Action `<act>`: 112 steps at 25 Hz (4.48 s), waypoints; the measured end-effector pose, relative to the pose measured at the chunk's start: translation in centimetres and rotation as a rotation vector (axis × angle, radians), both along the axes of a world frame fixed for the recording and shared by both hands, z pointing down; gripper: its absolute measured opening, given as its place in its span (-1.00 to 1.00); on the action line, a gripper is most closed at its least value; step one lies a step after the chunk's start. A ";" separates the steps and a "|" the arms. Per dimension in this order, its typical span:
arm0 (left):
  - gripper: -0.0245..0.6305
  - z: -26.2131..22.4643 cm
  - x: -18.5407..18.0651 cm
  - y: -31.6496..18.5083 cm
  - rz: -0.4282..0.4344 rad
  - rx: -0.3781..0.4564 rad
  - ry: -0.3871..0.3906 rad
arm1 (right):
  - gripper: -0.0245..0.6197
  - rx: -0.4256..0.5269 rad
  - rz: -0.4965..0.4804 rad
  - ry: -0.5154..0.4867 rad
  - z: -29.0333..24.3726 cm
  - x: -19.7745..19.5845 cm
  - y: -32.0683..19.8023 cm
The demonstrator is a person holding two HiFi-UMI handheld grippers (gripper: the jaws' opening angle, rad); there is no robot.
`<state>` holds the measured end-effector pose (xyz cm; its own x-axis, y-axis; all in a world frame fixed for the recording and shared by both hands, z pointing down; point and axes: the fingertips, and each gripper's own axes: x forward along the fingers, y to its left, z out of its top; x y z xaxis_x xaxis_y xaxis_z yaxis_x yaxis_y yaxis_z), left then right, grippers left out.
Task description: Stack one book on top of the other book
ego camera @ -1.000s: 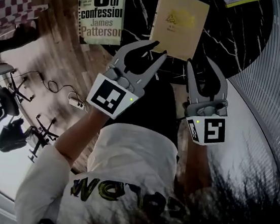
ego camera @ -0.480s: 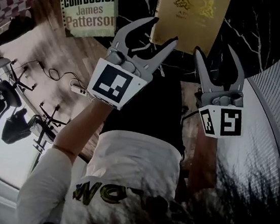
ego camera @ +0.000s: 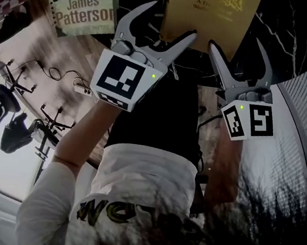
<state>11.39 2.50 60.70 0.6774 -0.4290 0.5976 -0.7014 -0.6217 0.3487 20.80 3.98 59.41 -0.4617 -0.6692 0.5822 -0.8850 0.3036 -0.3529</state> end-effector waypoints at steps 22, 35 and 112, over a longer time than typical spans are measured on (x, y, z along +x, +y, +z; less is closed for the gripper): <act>0.11 -0.6 0.5 0.9 -0.011 -0.027 0.051 | 0.11 -0.061 0.041 -0.078 0.7 -1.6 1.5; 0.11 -9.4 0.6 1.4 -0.038 0.020 0.062 | 0.11 0.002 0.041 -0.068 -8.1 -1.4 2.0; 0.11 -28.7 -23.3 3.9 -0.187 0.177 0.150 | 0.09 0.200 -0.007 -0.086 -27.4 -24.8 4.4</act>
<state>-11.88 6.39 31.95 0.6519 -0.6433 0.4014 -0.7582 -0.5471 0.3546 -4.04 8.38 32.00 -0.5093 -0.7639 0.3964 -0.8517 0.3815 -0.3592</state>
